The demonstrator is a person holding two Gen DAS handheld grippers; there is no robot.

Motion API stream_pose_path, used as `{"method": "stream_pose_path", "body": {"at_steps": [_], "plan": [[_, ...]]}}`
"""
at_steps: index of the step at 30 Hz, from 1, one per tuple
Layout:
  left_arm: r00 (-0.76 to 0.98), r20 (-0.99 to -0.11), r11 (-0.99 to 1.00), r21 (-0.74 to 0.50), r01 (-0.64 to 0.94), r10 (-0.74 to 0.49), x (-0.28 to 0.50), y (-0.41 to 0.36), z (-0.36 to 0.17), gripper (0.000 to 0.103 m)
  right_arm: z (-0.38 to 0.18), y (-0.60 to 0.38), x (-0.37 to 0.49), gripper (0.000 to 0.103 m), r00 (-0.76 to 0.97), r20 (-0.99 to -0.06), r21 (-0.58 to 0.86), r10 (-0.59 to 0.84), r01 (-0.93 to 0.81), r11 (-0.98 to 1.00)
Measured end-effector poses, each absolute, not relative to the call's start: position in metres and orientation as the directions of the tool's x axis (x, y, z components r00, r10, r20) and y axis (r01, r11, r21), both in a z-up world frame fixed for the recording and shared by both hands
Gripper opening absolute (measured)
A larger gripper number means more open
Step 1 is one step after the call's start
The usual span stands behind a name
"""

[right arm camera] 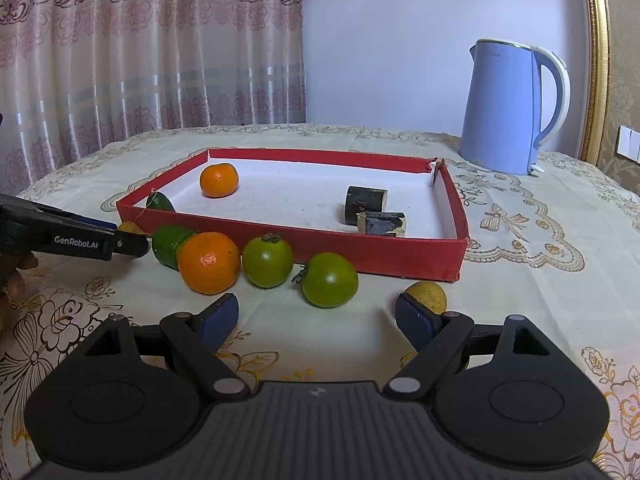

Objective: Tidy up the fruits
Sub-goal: 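Move the left tool onto a small yellow fruit and close its fingers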

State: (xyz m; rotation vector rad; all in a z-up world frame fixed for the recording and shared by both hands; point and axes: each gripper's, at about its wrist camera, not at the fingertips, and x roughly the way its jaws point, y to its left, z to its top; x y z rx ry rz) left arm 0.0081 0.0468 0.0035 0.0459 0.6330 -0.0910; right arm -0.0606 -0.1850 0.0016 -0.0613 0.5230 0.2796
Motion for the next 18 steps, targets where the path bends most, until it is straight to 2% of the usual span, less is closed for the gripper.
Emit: {"method": "stream_pose_path", "body": {"at_steps": [8,11,18], "plan": [[0.807,-0.587,0.995,0.026,0.091,-0.058,0.0114,0.0447,0.0015,0.036,0.0017,-0.1845,-0.0605,0.086,0.829,-0.502,0.012,0.247,-0.279,0.960],[0.808,-0.585,0.995,0.020,0.101,-0.070,0.0099,0.0453,0.0015,0.023,0.0016,-0.1845,-0.0603,0.086,0.829,-0.502,0.012,0.247,-0.278,0.960],[0.808,-0.585,0.995,0.015,0.100,-0.072,0.0080,0.0450,0.0018,0.023,0.0017,-0.1845,-0.0599,0.086,0.828,-0.504,0.011,0.245,-0.277,0.961]]}}
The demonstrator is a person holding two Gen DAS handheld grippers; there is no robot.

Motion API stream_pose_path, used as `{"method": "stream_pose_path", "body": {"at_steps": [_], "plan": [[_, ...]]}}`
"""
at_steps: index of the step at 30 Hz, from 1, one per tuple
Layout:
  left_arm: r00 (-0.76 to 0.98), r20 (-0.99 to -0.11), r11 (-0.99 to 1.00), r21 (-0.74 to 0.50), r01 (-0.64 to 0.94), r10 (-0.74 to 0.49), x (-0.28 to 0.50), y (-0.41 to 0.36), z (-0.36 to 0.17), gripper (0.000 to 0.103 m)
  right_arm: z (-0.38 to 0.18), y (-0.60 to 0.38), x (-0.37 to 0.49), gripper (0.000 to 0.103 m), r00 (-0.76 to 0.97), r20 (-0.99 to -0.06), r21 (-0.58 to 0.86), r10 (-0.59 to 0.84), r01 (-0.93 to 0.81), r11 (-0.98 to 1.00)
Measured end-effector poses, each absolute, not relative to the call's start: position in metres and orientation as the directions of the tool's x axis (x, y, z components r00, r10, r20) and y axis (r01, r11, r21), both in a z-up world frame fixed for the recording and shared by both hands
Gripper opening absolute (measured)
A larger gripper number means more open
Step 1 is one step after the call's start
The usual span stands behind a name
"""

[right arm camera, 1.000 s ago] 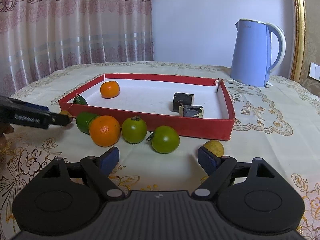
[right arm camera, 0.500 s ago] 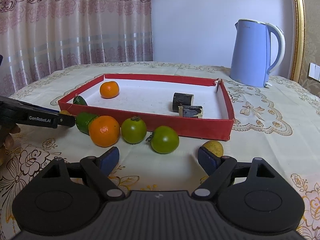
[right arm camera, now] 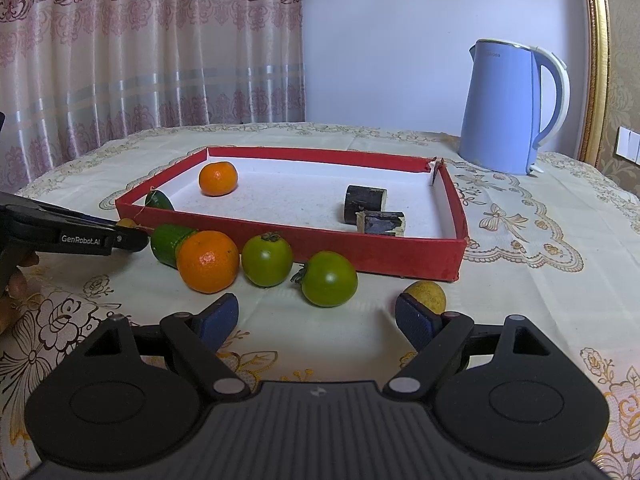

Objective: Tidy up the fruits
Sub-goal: 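Move the left tool onto a small yellow fruit and close its fingers, then grasp another small yellow fruit with the right tool while the left tool holds its fruit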

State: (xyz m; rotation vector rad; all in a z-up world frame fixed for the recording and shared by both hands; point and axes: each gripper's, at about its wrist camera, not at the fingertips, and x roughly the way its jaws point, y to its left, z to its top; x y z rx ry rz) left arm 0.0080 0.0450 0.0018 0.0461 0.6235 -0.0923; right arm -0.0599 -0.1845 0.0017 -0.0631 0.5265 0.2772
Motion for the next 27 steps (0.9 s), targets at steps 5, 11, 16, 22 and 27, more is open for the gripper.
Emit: {"method": "stream_pose_path", "body": {"at_steps": [5,11,16,22,27], "plan": [[0.813,-0.575,0.994,-0.010,0.105,-0.091,0.000,0.047,0.002,0.023,0.002,-0.184,-0.060,0.086,0.828,-0.504,0.010,0.245,-0.278,0.960],[0.821,-0.559,0.993,-0.061,0.098,-0.115,-0.004,0.055,0.001,0.023,0.006,-0.188,-0.069,0.086,0.865,-0.447,0.001,0.228,-0.255,0.967],[0.821,-0.551,0.987,-0.126,0.098,-0.152,-0.007,0.066,-0.001,0.023,0.005,-0.190,-0.082,0.086,0.885,-0.426,-0.046,0.187,-0.228,0.973],[0.819,-0.545,0.980,-0.170,0.099,-0.177,-0.008,0.072,0.000,0.023,0.005,-0.197,-0.084,0.086,0.888,-0.435,-0.056,0.146,-0.189,0.980],[0.819,-0.542,0.977,-0.189,0.099,-0.188,-0.008,0.074,-0.001,0.023,0.005,-0.205,-0.069,0.086,0.890,-0.452,-0.067,0.057,-0.098,0.993]]}}
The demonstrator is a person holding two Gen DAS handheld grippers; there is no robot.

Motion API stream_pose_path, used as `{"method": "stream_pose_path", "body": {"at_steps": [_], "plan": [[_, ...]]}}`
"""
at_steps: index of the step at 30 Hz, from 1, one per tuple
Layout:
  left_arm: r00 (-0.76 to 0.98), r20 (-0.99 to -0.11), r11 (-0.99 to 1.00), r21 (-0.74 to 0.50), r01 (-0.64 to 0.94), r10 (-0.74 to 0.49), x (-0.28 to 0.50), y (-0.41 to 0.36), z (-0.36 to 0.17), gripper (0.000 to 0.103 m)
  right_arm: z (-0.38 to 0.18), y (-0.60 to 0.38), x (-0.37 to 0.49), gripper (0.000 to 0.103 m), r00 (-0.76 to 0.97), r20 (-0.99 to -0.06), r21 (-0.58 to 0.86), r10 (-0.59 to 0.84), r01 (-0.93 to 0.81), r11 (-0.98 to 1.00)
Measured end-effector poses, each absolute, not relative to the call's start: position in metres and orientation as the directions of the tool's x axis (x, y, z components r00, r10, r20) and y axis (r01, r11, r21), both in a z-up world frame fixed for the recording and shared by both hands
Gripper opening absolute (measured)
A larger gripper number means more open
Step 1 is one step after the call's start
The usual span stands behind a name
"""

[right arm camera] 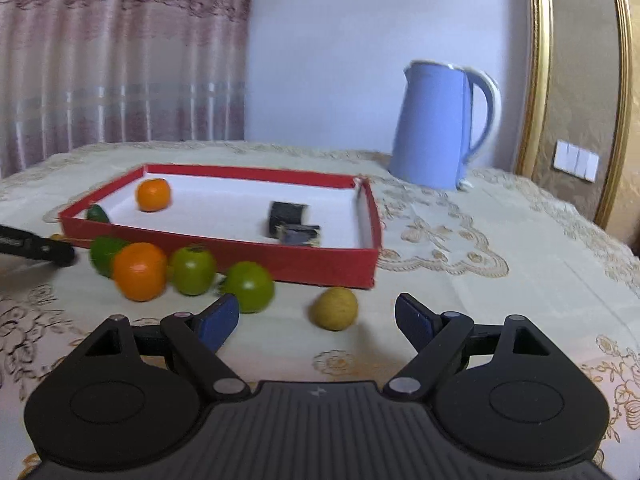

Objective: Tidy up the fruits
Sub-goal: 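Grasp another small yellow fruit with the right tool while the left tool holds its fruit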

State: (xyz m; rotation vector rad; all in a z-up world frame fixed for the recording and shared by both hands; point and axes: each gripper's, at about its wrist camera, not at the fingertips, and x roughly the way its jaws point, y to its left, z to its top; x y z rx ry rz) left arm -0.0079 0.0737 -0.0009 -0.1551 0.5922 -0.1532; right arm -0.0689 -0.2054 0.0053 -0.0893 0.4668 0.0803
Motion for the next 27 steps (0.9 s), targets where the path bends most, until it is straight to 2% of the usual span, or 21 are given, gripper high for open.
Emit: {"method": "stream_pose_path", "body": {"at_steps": [2,3,4,13,20,22,24,27], "plan": [[0.819,-0.542,0.977,-0.190,0.099,-0.189,-0.008,0.074,-0.001,0.023,0.004,-0.209,-0.062,0.078,0.883,-0.467,-0.058,0.051,-0.088,0.994],[0.819,-0.542,0.976,-0.193,0.099,-0.190,-0.008,0.074,-0.001,0.023,0.003,-0.209,-0.060,0.067,0.878,-0.475,-0.056,0.050,-0.087,0.995],[0.819,-0.541,0.976,-0.195,0.099,-0.191,-0.008,0.075,-0.001,0.023,0.003,-0.209,-0.058,0.060,0.872,-0.486,-0.054,0.052,-0.090,0.994],[0.819,-0.541,0.976,-0.196,0.099,-0.192,-0.008,0.076,-0.002,0.024,0.004,-0.210,-0.052,0.059,0.863,-0.504,-0.074,0.026,-0.074,0.995],[0.819,-0.541,0.976,-0.196,0.099,-0.192,-0.008,0.076,-0.002,0.024,0.005,-0.210,-0.037,0.045,0.838,-0.544,-0.073,0.025,-0.077,0.994],[0.819,-0.541,0.976,-0.196,0.099,-0.192,-0.008,0.075,-0.002,0.024,0.004,-0.210,-0.034,0.034,0.835,-0.549,-0.077,0.023,-0.078,0.994],[0.819,-0.541,0.975,-0.198,0.099,-0.193,-0.008,0.075,-0.001,0.024,0.002,-0.210,-0.030,0.029,0.827,-0.562,-0.070,0.030,-0.084,0.994],[0.818,-0.541,0.975,-0.200,0.099,-0.194,-0.008,0.075,-0.002,0.024,0.001,-0.209,-0.028,0.028,0.822,-0.569,-0.074,0.031,-0.089,0.993]]}}
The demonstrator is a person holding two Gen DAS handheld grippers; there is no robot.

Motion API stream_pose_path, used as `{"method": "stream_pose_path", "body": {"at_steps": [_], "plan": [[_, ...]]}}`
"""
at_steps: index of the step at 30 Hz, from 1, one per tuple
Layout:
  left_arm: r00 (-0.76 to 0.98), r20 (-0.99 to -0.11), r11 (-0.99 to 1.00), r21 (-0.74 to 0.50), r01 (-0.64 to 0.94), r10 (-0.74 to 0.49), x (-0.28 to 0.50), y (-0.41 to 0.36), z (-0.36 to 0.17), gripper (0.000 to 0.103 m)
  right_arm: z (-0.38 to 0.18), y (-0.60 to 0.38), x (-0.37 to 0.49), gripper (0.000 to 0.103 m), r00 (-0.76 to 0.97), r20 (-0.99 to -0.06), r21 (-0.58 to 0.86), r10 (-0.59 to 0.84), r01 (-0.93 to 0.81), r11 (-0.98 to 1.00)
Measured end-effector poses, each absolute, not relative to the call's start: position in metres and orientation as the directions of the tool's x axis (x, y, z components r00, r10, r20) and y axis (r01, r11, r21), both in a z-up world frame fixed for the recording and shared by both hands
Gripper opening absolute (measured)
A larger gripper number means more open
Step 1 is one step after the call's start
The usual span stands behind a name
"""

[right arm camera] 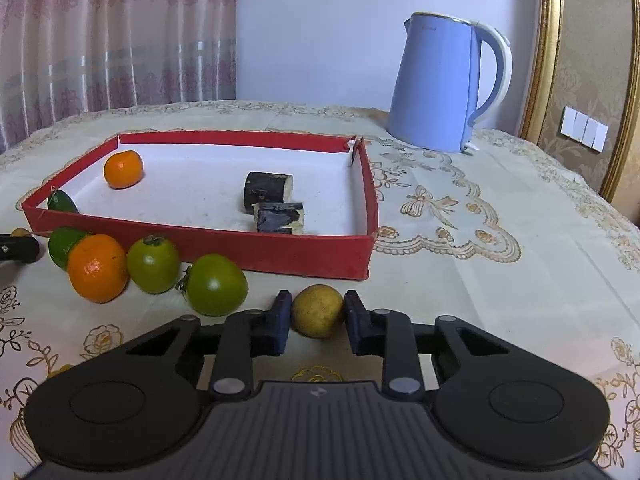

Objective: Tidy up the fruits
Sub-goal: 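Grasp another small yellow fruit with the right tool while the left tool holds its fruit, then lower the small yellow fruit into the red tray and open the right tool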

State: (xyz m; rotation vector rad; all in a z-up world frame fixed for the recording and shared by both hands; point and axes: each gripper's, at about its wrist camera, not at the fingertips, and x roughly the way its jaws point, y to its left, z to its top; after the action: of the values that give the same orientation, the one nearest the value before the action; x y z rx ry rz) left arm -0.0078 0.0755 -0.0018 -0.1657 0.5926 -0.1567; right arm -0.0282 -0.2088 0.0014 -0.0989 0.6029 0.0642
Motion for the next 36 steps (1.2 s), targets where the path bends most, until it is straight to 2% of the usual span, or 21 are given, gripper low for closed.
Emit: {"method": "stream_pose_path", "body": {"at_steps": [12,22,36], "plan": [[0.818,-0.540,0.973,-0.208,0.099,-0.198,-0.008,0.076,-0.002,0.024,0.008,-0.207,-0.040,0.028,0.850,-0.527,-0.098,0.008,-0.070,0.993],[0.818,-0.537,0.971,-0.218,0.100,-0.204,-0.008,0.077,-0.002,0.024,0.045,-0.191,-0.042,0.028,0.899,-0.434,-0.105,0.062,-0.119,0.987],[0.818,-0.534,0.967,-0.234,0.100,-0.214,-0.008,0.079,-0.002,0.024,0.044,-0.134,0.031,0.028,0.878,-0.459,-0.168,0.136,-0.237,0.957]]}}
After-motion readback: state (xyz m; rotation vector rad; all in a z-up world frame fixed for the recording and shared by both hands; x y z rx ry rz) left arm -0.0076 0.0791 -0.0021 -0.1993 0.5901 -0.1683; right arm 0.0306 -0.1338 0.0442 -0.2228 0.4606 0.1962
